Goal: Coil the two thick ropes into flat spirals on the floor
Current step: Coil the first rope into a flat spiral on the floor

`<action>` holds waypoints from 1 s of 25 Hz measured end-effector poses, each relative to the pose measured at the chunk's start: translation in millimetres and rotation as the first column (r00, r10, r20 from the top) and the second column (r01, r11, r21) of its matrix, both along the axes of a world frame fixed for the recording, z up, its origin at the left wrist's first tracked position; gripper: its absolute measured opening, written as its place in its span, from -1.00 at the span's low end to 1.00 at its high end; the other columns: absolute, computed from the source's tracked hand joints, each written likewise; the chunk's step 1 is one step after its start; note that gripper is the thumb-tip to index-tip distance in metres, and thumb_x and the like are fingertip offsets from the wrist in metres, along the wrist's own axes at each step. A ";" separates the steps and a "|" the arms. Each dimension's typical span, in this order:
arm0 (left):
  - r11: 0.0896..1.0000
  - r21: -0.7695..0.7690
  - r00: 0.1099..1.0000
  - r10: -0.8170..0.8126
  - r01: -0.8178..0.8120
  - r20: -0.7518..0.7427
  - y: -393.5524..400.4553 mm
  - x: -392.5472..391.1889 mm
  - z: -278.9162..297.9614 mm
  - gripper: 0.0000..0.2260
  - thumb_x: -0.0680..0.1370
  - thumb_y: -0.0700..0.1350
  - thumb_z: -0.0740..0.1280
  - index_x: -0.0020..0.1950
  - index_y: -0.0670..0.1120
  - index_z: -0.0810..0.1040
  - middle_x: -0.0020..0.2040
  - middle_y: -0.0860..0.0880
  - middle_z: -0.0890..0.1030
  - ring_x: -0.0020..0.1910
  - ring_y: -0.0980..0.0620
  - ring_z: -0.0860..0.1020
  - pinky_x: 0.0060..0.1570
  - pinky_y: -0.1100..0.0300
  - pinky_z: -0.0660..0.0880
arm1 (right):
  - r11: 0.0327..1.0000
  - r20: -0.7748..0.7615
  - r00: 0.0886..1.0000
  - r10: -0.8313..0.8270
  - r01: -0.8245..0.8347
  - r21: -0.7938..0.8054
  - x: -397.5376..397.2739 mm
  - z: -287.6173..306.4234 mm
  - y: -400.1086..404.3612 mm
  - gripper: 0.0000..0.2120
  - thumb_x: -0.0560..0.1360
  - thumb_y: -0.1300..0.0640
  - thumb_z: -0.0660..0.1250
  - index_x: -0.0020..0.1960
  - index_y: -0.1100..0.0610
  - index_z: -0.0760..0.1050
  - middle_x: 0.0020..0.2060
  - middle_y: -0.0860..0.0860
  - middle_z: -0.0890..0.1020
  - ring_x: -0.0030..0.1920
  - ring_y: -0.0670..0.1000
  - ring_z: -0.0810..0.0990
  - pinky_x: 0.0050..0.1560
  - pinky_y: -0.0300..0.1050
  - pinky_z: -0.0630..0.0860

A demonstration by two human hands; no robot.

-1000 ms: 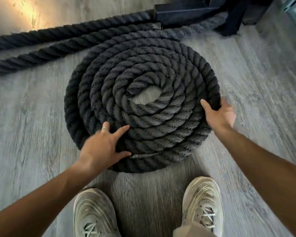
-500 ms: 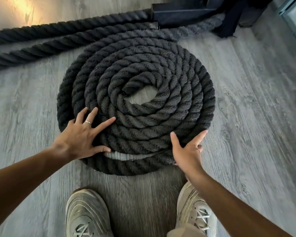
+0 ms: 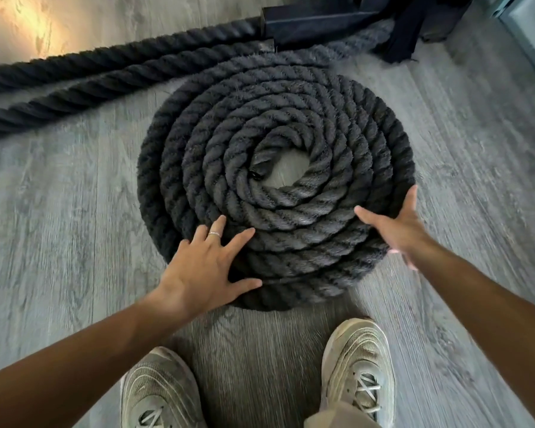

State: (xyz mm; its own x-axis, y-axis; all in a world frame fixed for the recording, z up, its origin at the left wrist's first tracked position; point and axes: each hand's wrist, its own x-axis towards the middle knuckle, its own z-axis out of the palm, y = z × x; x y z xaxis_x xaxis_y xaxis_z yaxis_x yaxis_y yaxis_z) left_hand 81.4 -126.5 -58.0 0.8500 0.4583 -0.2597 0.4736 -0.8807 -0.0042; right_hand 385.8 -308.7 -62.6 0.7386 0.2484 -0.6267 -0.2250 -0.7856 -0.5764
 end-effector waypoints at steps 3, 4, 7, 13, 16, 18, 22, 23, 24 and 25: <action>0.999 -0.020 0.990 0.051 -0.049 0.128 34.8 -2.6 11.0 -0.23 0.41 0.60 0.05 0.52 0.25 0.26 0.44 -0.14 0.43 0.34 -0.28 0.38 0.12 -0.29 0.50 | 0.994 0.002 0.995 -0.097 0.096 0.052 25.0 8.3 -4.4 0.26 0.19 -0.26 0.64 0.60 -0.30 -0.17 0.58 0.01 0.26 0.48 0.20 0.36 0.42 0.27 0.36; 0.980 -0.073 0.970 0.196 -0.187 0.143 53.8 -5.9 9.6 -0.26 0.42 0.58 0.10 0.51 0.25 0.27 0.42 -0.18 0.41 0.35 -0.33 0.37 0.15 -0.31 0.48 | 0.990 0.078 0.987 -0.141 0.142 -0.007 22.6 6.7 -2.8 0.21 0.23 -0.31 0.59 0.61 -0.25 -0.14 0.58 0.07 0.22 0.49 0.23 0.33 0.42 0.24 0.36; 0.670 -0.381 0.712 0.701 -0.637 0.043 116.0 -15.2 0.7 -0.26 0.48 0.36 0.35 0.57 0.13 0.21 0.38 -0.29 0.41 0.34 -0.35 0.42 0.29 -0.23 0.43 | 0.955 0.287 0.945 -0.157 0.219 -0.199 -25.5 -7.2 3.8 0.08 0.42 -0.36 0.38 0.64 -0.05 -0.24 0.56 0.23 0.03 0.50 0.32 0.13 0.40 0.29 0.27; 0.125 -0.770 0.324 0.939 -0.626 -0.111 145.4 -6.1 -11.5 -0.37 0.49 -0.06 0.53 0.51 -0.09 0.40 0.02 -0.06 0.68 -0.11 0.01 0.68 -0.31 0.15 0.60 | 0.977 0.126 0.976 -0.180 0.192 -0.095 -84.6 -19.6 -17.9 -0.10 0.60 -0.25 0.21 0.62 -0.04 -0.35 0.57 0.29 -0.09 0.52 0.36 0.16 0.43 0.26 0.27; 0.024 -0.806 0.254 0.954 -0.592 -0.158 123.3 0.1 -6.3 -0.39 0.46 -0.12 0.56 0.46 -0.14 0.42 0.04 -0.13 0.70 -0.18 -0.02 0.73 -0.38 0.18 0.64 | 0.977 0.161 0.978 -0.130 0.154 -0.149 -50.9 -19.0 -22.2 -0.12 0.61 -0.23 0.22 0.62 -0.05 -0.34 0.58 0.30 -0.09 0.51 0.39 0.20 0.45 0.27 0.25; -0.009 -0.842 0.243 0.956 -0.540 -0.166 91.9 12.3 -0.8 -0.34 0.47 -0.16 0.56 0.48 -0.11 0.30 0.09 -0.18 0.67 -0.17 -0.06 0.73 -0.39 0.16 0.64 | 0.978 0.194 0.972 -0.134 0.161 -0.135 -13.0 -16.6 -30.0 -0.12 0.58 -0.19 0.29 0.65 -0.10 -0.23 0.57 0.26 0.01 0.47 0.37 0.27 0.42 0.22 0.28; -0.083 -0.900 0.422 0.862 -0.428 -0.280 24.8 40.5 3.6 -0.12 0.42 -0.14 0.60 0.43 0.32 0.05 0.00 -0.20 0.68 -0.11 -0.15 0.72 -0.28 0.01 0.67 | 0.980 0.306 0.939 -0.158 0.186 -0.066 71.9 4.9 -56.4 -0.17 0.45 -0.27 0.44 0.60 -0.09 0.19 0.49 0.17 0.35 0.38 0.27 0.45 0.39 0.14 0.42; -0.093 -0.894 0.470 0.824 -0.438 -0.316 19.0 45.6 3.6 -0.18 0.41 -0.09 0.61 0.35 0.31 0.07 -0.06 -0.23 0.71 -0.16 -0.17 0.72 -0.27 -0.04 0.68 | 0.976 0.358 0.922 -0.150 0.195 -0.093 85.5 7.5 -61.4 -0.18 0.44 -0.31 0.43 0.58 -0.04 0.24 0.46 0.20 0.36 0.35 0.30 0.47 0.35 0.17 0.45; -0.070 -0.885 0.500 0.804 -0.460 -0.323 20.3 50.6 6.0 -0.26 0.41 -0.01 0.60 0.29 0.23 0.11 -0.10 -0.24 0.71 -0.21 -0.19 0.72 -0.28 -0.10 0.68 | 0.966 0.383 0.908 -0.170 0.230 -0.116 91.8 7.2 -64.7 -0.18 0.45 -0.33 0.40 0.58 0.00 0.24 0.46 0.23 0.33 0.36 0.32 0.44 0.34 0.20 0.45; -0.027 -0.873 0.501 0.810 -0.487 -0.304 28.2 54.1 7.9 -0.34 0.42 0.05 0.58 0.27 0.16 0.16 -0.09 -0.25 0.70 -0.23 -0.18 0.72 -0.31 -0.12 0.68 | 0.950 0.377 0.898 -0.228 0.290 -0.117 89.7 4.6 -66.3 -0.18 0.48 -0.32 0.37 0.59 0.03 0.21 0.48 0.25 0.26 0.39 0.35 0.39 0.35 0.23 0.42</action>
State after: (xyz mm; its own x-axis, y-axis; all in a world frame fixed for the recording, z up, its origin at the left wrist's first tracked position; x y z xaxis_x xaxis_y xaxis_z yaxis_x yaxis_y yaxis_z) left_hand 135.5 -98.3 -50.1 0.3885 0.5243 -0.7577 0.6689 0.4051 0.6233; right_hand 475.5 -375.0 -57.9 0.9427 -0.0663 -0.3269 -0.2388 -0.8184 -0.5227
